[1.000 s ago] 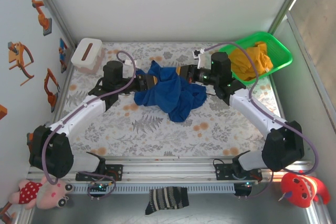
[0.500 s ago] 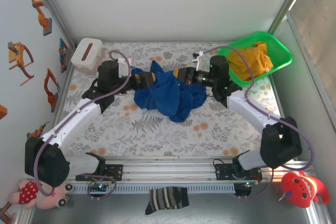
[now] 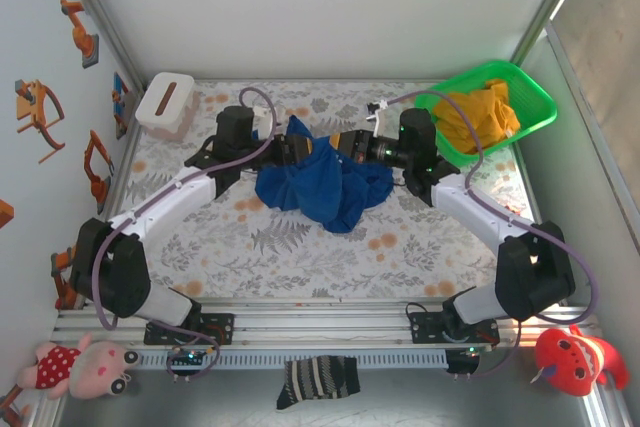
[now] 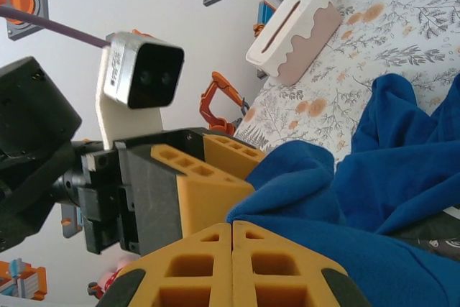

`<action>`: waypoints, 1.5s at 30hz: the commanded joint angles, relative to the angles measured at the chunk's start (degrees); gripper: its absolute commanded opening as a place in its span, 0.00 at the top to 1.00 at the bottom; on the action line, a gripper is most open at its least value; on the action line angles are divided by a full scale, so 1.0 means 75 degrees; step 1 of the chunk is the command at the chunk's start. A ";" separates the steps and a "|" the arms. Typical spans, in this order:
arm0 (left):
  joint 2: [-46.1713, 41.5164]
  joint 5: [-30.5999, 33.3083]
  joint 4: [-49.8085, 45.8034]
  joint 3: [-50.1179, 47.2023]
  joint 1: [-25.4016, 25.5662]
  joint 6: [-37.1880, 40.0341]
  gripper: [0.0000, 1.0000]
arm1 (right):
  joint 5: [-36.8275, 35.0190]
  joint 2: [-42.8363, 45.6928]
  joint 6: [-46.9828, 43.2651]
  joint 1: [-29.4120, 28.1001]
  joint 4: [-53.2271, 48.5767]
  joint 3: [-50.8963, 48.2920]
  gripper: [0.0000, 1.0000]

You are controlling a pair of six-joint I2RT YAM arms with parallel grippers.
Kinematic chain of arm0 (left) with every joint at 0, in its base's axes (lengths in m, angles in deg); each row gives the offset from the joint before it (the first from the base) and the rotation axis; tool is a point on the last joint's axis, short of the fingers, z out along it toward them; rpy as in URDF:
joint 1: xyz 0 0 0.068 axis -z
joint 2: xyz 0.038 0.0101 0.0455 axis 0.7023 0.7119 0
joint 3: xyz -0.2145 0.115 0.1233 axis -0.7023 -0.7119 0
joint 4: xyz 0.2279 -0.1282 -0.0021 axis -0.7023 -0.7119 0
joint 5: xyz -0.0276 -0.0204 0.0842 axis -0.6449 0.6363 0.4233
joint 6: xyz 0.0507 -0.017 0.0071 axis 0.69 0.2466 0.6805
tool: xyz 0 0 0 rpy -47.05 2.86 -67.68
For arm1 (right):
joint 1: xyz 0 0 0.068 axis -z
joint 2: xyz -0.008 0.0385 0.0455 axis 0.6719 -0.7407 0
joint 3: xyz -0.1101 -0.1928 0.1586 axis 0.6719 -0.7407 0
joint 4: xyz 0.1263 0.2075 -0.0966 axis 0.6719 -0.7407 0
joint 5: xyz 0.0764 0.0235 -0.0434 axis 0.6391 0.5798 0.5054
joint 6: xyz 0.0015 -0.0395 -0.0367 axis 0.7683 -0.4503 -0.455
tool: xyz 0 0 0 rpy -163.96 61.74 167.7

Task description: Fold the inside-out t-shirt

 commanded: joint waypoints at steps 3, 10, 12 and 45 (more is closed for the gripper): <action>0.0006 -0.0373 0.0293 0.0539 0.0088 -0.0110 1.00 | -0.0120 0.0015 -0.0038 0.0008 0.0162 -0.0121 1.00; -0.0441 -0.0769 0.0567 0.1358 0.0082 -0.1438 1.00 | -0.1394 -0.0723 -0.1041 0.0039 -0.1796 0.0777 0.92; -0.0487 -0.0895 0.0701 0.1586 0.0095 -0.2135 1.00 | -0.1614 -0.0892 -0.1258 0.0042 -0.2345 0.1165 0.66; -0.0481 0.0567 0.0296 0.1381 0.0139 -0.3985 1.00 | -0.3255 0.0589 -0.1839 -0.1979 -0.3179 0.1749 1.00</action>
